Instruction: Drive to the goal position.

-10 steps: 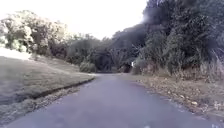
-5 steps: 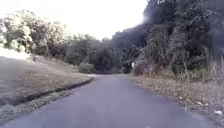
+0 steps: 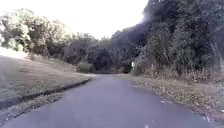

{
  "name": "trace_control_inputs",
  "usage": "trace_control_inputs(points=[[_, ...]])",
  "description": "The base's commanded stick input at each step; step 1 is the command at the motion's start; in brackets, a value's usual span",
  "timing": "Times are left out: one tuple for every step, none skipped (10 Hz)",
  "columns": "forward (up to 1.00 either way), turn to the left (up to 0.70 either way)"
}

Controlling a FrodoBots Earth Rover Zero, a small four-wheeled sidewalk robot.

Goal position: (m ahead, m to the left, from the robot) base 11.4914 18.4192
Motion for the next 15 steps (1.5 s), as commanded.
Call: trace_control_inputs(points=[[1.0,0.0],[1.0,0.0],[1.0,0.0],[1.0,0.0],[1.0,0.0],[1.0,0.0],[1.0,0.0],[1.0,0.1],[1.0,0.33],[1.0,0.23],[1.0,0.0],[1.0,0.0],[1.0,0.0],[1.0,0.0],[1.0,0.0]])
